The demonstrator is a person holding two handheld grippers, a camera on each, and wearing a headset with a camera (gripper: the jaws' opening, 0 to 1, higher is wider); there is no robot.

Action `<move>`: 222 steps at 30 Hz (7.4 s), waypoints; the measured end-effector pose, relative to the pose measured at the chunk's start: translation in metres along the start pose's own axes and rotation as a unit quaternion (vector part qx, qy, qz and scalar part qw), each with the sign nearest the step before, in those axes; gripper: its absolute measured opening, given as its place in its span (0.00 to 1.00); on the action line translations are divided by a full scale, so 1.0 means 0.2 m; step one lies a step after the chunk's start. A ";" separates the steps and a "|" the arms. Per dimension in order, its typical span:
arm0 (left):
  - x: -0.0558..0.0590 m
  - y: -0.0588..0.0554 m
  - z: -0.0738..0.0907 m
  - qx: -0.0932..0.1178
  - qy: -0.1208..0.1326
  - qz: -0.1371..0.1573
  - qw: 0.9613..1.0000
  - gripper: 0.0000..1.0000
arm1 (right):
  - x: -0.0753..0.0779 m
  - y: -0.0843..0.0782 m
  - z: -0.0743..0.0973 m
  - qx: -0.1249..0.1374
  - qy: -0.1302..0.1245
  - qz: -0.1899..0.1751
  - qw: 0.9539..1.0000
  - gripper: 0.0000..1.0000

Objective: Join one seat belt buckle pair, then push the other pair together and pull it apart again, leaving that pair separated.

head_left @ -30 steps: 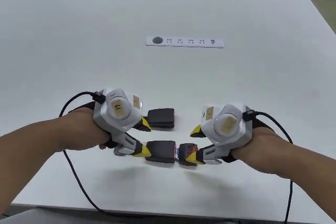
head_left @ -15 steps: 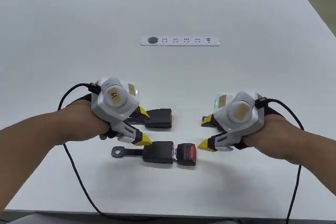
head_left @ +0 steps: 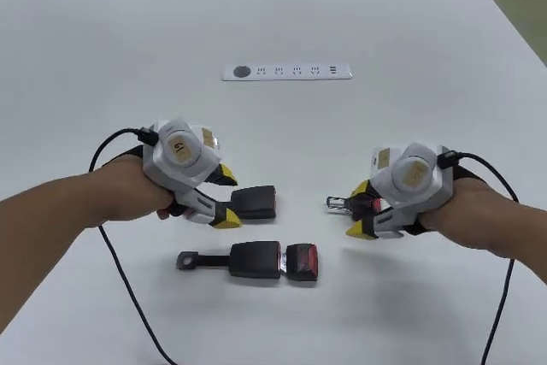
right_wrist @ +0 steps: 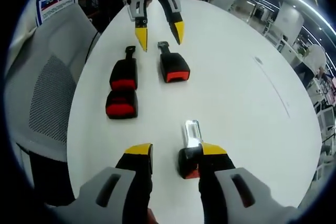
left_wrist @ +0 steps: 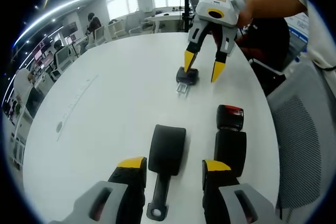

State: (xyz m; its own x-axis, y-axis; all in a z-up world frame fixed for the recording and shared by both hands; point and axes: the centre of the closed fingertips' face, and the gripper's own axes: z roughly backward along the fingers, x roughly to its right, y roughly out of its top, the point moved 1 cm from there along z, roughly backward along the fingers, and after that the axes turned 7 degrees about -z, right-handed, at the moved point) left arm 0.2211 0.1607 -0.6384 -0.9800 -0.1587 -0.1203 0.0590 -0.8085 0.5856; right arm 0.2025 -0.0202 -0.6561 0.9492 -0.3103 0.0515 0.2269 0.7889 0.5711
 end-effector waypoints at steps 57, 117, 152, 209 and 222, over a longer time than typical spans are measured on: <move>-0.02 -0.05 -0.25 -0.016 -0.073 -0.049 0.996 0.33 | 0.18 -0.09 -0.13 -0.040 0.045 0.026 0.998 0.32; -0.03 -0.05 -0.25 -0.016 -0.075 -0.052 0.996 0.33 | 0.05 0.23 -0.30 -0.021 0.044 0.080 0.996 0.32; -0.04 -0.06 -0.26 0.003 -0.083 -0.060 0.995 0.32 | 0.01 0.34 -0.39 -0.002 0.061 0.058 0.996 0.31; -0.04 -0.06 -0.26 0.008 -0.083 -0.060 0.995 0.33 | 0.05 0.27 -0.35 0.020 0.049 0.024 0.998 0.34; -0.03 -0.06 -0.25 0.005 -0.084 -0.062 0.994 0.33 | 0.04 0.25 -0.33 0.020 0.052 0.032 0.998 0.33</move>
State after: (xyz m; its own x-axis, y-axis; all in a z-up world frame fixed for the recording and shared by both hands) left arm 0.2357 0.1417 -0.6848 -0.9976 0.0405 -0.0567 -0.0660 -0.8097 0.5832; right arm 0.2357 0.0522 -0.6800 0.9795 -0.2013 0.0051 0.1577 0.7825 0.6024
